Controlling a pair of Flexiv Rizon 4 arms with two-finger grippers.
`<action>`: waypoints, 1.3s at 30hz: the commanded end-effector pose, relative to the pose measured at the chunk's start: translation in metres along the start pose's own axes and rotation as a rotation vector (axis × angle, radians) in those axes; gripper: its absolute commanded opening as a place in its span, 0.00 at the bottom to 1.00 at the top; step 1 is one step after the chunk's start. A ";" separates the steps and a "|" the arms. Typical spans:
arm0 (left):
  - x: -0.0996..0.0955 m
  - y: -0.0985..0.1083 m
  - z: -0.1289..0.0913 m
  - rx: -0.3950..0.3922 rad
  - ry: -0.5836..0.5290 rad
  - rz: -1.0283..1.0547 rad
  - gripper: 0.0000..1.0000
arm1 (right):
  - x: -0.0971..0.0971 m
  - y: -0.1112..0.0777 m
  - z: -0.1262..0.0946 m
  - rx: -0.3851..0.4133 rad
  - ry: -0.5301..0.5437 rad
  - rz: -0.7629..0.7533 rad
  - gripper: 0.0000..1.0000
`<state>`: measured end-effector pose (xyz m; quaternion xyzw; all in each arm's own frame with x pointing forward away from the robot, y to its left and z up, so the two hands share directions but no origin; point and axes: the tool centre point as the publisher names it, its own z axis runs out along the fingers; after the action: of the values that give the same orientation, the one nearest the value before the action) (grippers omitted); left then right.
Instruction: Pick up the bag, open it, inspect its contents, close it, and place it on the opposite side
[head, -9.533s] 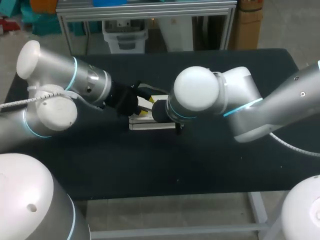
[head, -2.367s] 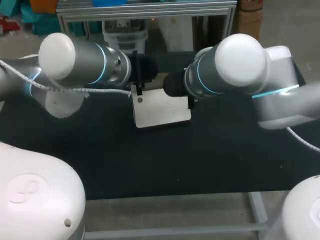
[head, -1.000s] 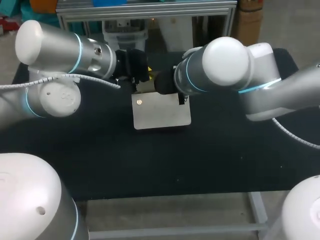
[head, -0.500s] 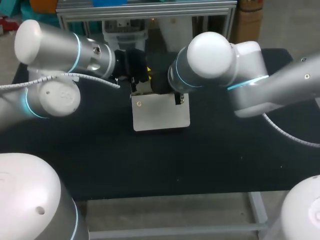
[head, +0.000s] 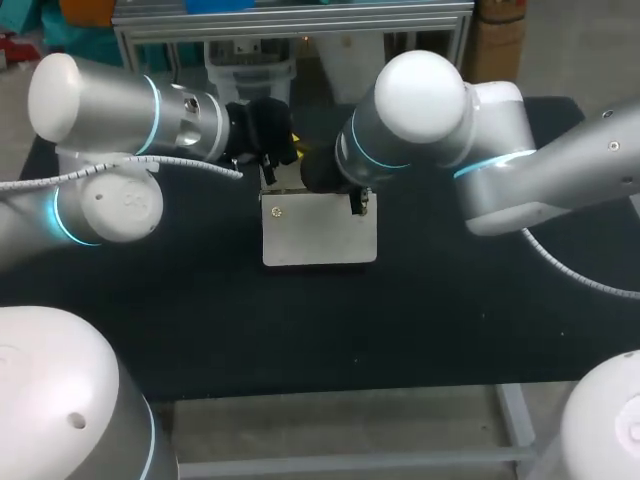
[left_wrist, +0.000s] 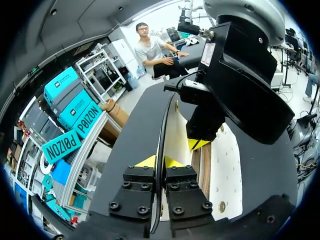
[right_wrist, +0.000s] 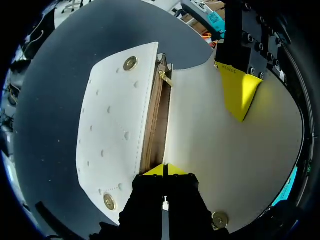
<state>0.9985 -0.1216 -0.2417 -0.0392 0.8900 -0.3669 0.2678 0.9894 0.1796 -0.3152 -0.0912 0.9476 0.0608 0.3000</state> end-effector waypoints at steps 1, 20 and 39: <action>-0.004 -0.001 0.000 -0.007 -0.017 -0.020 0.00 | 0.013 0.005 0.002 0.017 0.000 -0.005 0.00; -0.019 0.007 0.000 -0.030 -0.089 -0.148 0.00 | 0.030 0.013 -0.008 0.037 -0.001 -0.032 0.00; -0.016 0.008 -0.002 -0.016 -0.084 -0.144 0.00 | 0.032 0.005 0.005 -0.042 0.126 -0.004 0.00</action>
<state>1.0119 -0.1115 -0.2403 -0.1217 0.8766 -0.3739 0.2773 0.9588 0.1837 -0.3323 -0.1004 0.9607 0.0727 0.2485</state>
